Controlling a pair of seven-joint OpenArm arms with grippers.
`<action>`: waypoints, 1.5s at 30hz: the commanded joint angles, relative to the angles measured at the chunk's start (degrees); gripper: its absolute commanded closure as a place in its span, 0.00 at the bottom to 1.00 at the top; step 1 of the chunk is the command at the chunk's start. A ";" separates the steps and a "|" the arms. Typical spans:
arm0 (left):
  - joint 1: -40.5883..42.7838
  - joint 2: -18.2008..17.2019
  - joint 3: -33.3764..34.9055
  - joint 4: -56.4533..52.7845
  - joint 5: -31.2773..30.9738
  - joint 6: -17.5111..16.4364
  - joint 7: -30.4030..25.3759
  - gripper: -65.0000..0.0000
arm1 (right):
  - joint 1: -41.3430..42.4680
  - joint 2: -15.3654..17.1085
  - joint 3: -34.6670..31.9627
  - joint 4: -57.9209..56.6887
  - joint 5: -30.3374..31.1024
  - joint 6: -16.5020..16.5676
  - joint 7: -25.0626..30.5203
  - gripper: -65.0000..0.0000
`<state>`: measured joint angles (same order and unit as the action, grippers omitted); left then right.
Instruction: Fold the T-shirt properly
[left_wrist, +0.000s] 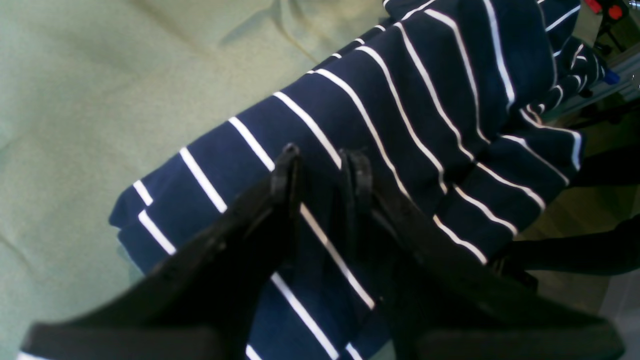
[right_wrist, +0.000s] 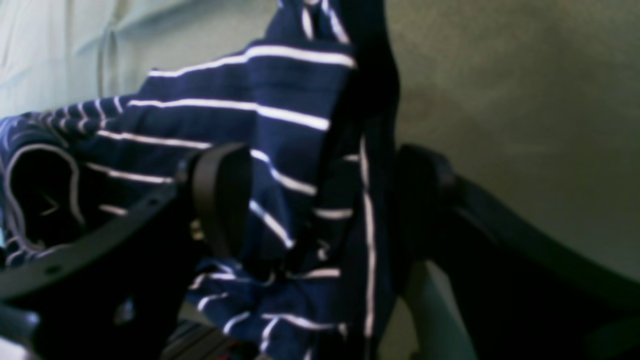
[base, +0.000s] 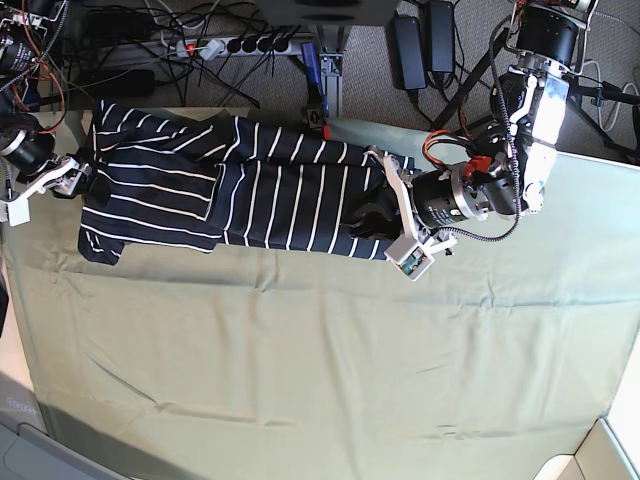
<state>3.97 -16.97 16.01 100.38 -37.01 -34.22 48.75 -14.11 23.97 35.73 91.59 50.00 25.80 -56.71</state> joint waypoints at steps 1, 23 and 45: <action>-0.76 -0.02 -0.28 0.90 -0.90 0.59 -1.36 0.75 | 0.42 1.20 0.24 0.74 0.26 3.52 1.31 0.32; -0.76 -0.04 -0.28 0.90 -0.90 0.59 -0.50 0.75 | 2.80 1.22 0.24 -7.82 1.66 3.58 2.14 0.32; -0.79 -0.07 -0.28 0.90 1.25 0.59 -0.76 0.75 | 3.30 0.90 -6.45 -7.82 2.93 3.61 0.57 0.32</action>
<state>3.95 -16.97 16.01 100.38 -35.11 -34.22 49.23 -11.09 24.25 29.36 83.02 52.49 25.87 -55.72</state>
